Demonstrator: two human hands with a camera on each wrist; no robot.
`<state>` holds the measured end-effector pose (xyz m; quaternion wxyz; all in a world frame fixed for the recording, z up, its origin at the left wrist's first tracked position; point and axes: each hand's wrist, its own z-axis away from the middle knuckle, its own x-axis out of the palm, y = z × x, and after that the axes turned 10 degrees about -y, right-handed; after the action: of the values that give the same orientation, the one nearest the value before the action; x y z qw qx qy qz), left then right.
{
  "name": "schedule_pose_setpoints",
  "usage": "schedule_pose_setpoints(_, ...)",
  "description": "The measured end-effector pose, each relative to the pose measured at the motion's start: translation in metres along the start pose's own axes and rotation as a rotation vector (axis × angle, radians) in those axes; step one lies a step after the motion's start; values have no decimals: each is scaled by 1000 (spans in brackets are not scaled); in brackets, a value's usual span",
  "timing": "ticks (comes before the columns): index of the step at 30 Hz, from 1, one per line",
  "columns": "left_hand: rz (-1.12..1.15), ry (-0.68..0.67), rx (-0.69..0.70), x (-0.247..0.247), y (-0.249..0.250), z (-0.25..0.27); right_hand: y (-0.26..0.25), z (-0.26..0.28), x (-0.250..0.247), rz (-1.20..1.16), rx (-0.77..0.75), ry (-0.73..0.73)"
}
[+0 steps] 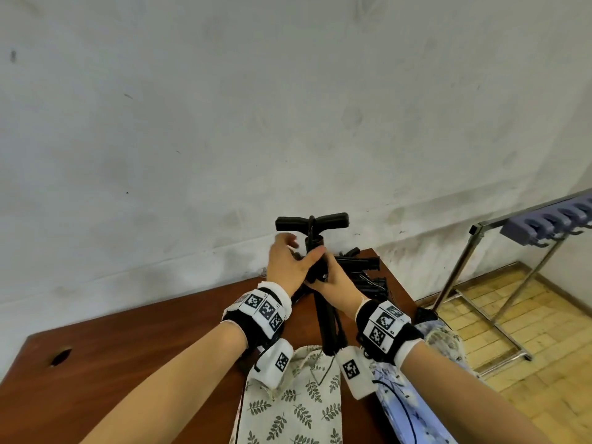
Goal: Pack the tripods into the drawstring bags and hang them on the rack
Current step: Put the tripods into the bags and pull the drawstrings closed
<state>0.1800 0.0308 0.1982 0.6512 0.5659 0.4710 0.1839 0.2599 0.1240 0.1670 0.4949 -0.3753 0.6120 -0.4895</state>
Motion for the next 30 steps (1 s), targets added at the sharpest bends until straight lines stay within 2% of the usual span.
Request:
schedule_pose_setpoints(3,118,-287,-2,-5,-1,-1,-13,3,-3,30,-29,-137)
schedule_pose_setpoints(5,221,-407,-30,-14,3,2,-19,6,-6,49,-34,-220)
schedule_pose_setpoints(8,391,-520,-119,-21,3,11,-24,12,-11,63,26,-319)
schedule_pose_setpoints(12,490,-549,-131,-24,1,19,-21,18,-13,-162,102,-406)
schedule_pose_setpoints(16,506,-516,-157,-14,6,25,-16,23,-1,-127,110,-293)
schedule_pose_setpoints(18,465,-544,-176,-8,7,26,-12,22,4,-167,71,-235)
schedule_pose_setpoints(22,565,-580,-243,-9,8,25,-9,19,9,-162,14,-141)
schedule_pose_setpoints(26,467,-642,-227,-8,3,26,-5,9,6,-145,10,14)
schedule_pose_setpoints(30,423,-683,-232,-12,-7,18,-6,1,6,-120,26,15)
